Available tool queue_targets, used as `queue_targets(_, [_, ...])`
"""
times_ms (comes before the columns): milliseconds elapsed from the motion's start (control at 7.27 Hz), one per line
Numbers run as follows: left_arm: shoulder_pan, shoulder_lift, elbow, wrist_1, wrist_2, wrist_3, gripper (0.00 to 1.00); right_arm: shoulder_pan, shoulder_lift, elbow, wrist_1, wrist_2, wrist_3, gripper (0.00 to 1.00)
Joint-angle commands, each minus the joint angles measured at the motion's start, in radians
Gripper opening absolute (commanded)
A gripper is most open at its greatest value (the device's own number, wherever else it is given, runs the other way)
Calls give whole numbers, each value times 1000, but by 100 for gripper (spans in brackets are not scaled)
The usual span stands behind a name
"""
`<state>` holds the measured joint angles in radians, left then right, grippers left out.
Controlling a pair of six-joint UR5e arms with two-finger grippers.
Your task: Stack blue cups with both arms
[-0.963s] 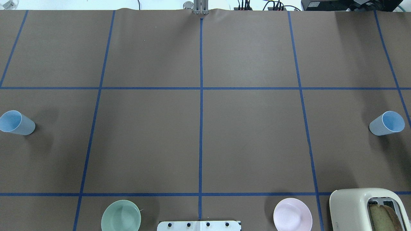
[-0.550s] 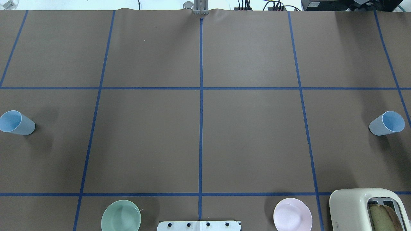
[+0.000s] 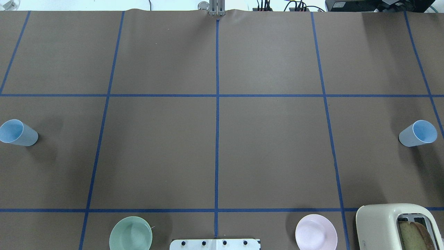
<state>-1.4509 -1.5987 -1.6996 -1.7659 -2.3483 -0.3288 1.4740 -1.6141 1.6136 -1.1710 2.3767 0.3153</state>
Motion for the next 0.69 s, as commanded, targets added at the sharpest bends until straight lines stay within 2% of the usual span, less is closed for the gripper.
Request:
queue_targets(0, [79, 75, 1, -183, 20, -113, 98, -43, -85, 50, 74, 3, 113, 100])
queue_targets(275, [145, 123, 5, -301, 21, -197, 98, -53, -130, 109, 74, 2, 130, 100])
queue_targets(550, [197, 143, 12, -325, 23, -197, 98, -57, -129, 112, 74, 2, 143, 100])
